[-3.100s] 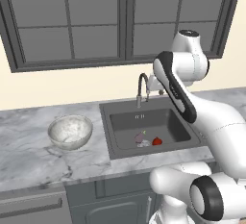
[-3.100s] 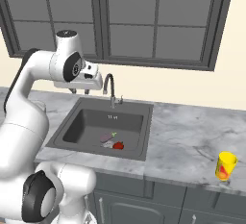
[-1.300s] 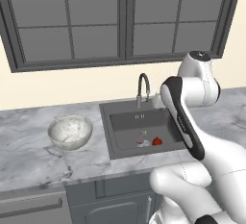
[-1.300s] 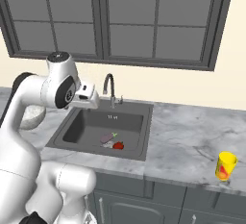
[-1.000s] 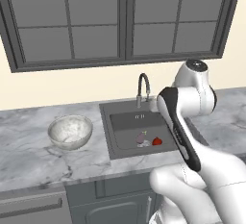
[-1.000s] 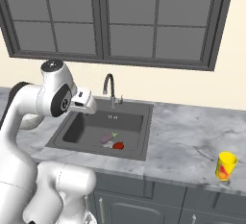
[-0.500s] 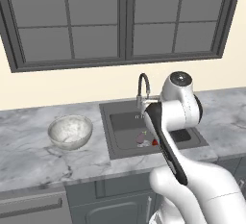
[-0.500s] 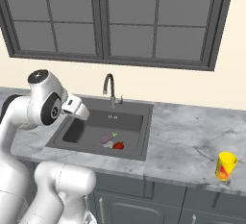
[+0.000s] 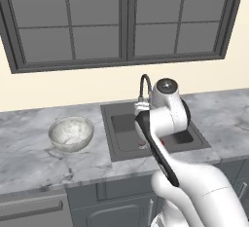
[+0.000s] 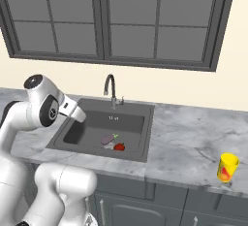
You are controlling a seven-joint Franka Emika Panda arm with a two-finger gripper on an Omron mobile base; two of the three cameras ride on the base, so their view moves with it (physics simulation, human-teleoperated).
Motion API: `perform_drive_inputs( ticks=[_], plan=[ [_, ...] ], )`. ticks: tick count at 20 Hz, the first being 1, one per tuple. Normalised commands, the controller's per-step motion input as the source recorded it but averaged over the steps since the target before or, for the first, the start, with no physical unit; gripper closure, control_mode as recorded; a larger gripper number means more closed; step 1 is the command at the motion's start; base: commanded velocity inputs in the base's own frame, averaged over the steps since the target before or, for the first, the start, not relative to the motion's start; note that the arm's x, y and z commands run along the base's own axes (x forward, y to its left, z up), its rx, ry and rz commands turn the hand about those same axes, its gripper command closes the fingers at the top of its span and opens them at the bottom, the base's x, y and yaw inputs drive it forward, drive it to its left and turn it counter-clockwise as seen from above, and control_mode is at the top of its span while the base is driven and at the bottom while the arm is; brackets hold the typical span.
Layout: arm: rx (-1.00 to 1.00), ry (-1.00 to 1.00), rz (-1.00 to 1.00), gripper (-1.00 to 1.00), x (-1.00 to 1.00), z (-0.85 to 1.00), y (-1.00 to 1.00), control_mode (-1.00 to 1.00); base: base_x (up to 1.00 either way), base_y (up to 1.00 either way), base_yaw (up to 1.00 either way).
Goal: Remove the eggplant and bell pepper from the sink. Then move the bowl and cup from the counter to the sink for washing.
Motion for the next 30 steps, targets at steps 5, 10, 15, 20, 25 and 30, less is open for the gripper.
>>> perform_drive_inputs(
  ticks=[5,10,15,20,25,30],
  plan=[
    [0.00,0.00,-0.07,-1.00,0.31,-0.11,0.14,-1.00,0.00,0.00,0.00],
    [0.04,0.01,-0.06,-1.00,0.37,-0.14,0.01,-1.00,0.00,0.00,0.00],
    [0.03,0.02,-0.06,-1.00,0.38,-0.15,0.00,-1.00,0.00,0.00,0.00],
    [0.03,0.06,-0.07,-1.00,0.36,-0.18,0.00,-1.00,0.00,0.00,0.00],
    [0.03,0.04,-0.06,-1.00,0.30,-0.24,0.00,-1.00,0.00,0.00,0.00],
    [0.04,0.02,0.00,-1.00,0.26,-0.20,0.00,-1.00,0.00,0.00,0.00]
  ],
)
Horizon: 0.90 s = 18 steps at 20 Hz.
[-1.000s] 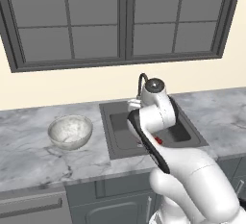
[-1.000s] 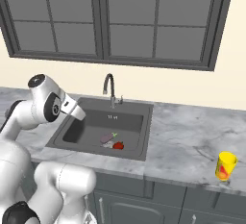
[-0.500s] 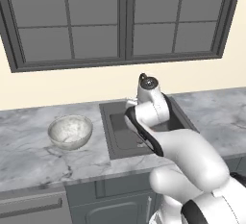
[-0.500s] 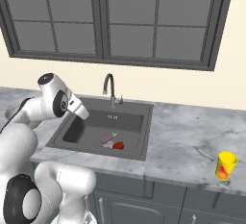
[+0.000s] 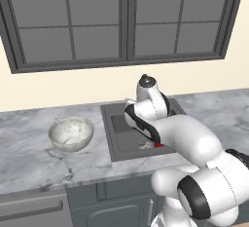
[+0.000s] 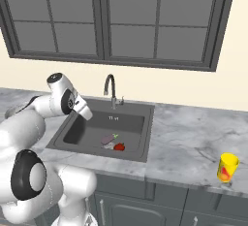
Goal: Remove the eggplant and bell pepper from the sink. Then move the bowl and cup from the counter to the sink for washing.
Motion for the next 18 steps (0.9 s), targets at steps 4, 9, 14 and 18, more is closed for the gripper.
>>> perform_drive_inputs(
  ticks=[4,9,14,18],
  plan=[
    [0.00,-0.01,0.00,-1.00,0.23,-0.22,-0.01,-1.00,0.00,0.00,0.00],
    [0.00,-0.06,0.00,-1.00,0.18,-0.24,-0.05,-1.00,0.00,0.00,0.00],
    [0.00,-0.05,0.00,-1.00,0.17,-0.26,-0.04,-1.00,0.00,0.00,0.00],
    [0.00,-0.01,0.00,-1.00,0.19,-0.23,-0.03,-1.00,0.00,0.00,0.00]
  ],
)
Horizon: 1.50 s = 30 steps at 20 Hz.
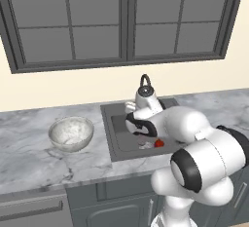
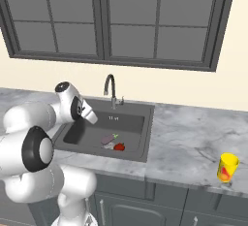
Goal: Remove the eggplant and bell pepper from the sink. Then move the bowl and cup from the counter to the sink for washing.
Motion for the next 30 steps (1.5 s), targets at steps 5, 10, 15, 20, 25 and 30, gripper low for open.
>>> perform_drive_inputs(
  ticks=[5,10,15,20,25,30],
  plan=[
    [0.00,0.00,0.00,-1.00,0.09,-0.15,-0.13,-1.00,0.00,0.00,0.00],
    [0.00,0.02,0.00,-1.00,0.02,-0.13,-0.15,-1.00,0.00,0.00,0.00],
    [0.00,0.04,0.00,-1.00,0.04,-0.16,-0.14,-1.00,0.00,0.00,0.00],
    [0.00,0.01,0.00,-1.00,0.03,-0.23,-0.07,-1.00,0.00,0.00,0.00],
    [0.00,0.00,0.00,-1.00,0.02,-0.25,0.00,-1.00,0.00,0.00,0.00],
    [0.00,0.00,0.00,-1.00,0.06,-0.24,0.00,-1.00,0.00,0.00,0.00]
  ],
)
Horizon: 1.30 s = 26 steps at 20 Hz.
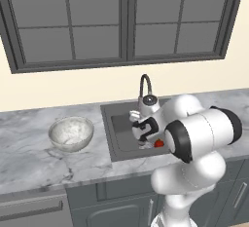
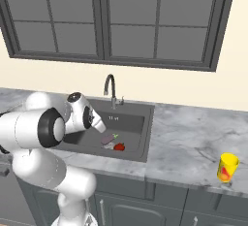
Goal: Remove the eggplant and bell pepper from the sink. Then move the bowl and cup from the counter to the sink for washing.
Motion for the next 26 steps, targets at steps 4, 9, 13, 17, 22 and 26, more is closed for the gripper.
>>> perform_drive_inputs(
  ticks=[4,9,13,17,22,26],
  plan=[
    [0.00,0.00,0.00,-1.00,0.07,-0.22,-0.01,-1.00,0.00,0.00,0.00],
    [0.01,0.01,0.00,-1.00,0.07,-0.23,0.00,-1.00,0.00,0.00,0.00],
    [0.01,0.03,0.00,-1.00,0.09,-0.22,0.00,-1.00,0.00,0.00,0.00],
    [0.00,0.05,0.00,-1.00,0.13,-0.20,-0.02,-1.00,0.00,0.00,0.00],
    [0.00,0.07,0.00,-1.00,0.14,-0.18,-0.03,-1.00,0.00,0.00,0.00],
    [0.00,0.05,0.00,-1.00,0.11,-0.21,-0.01,-1.00,0.00,0.00,0.00]
  ],
)
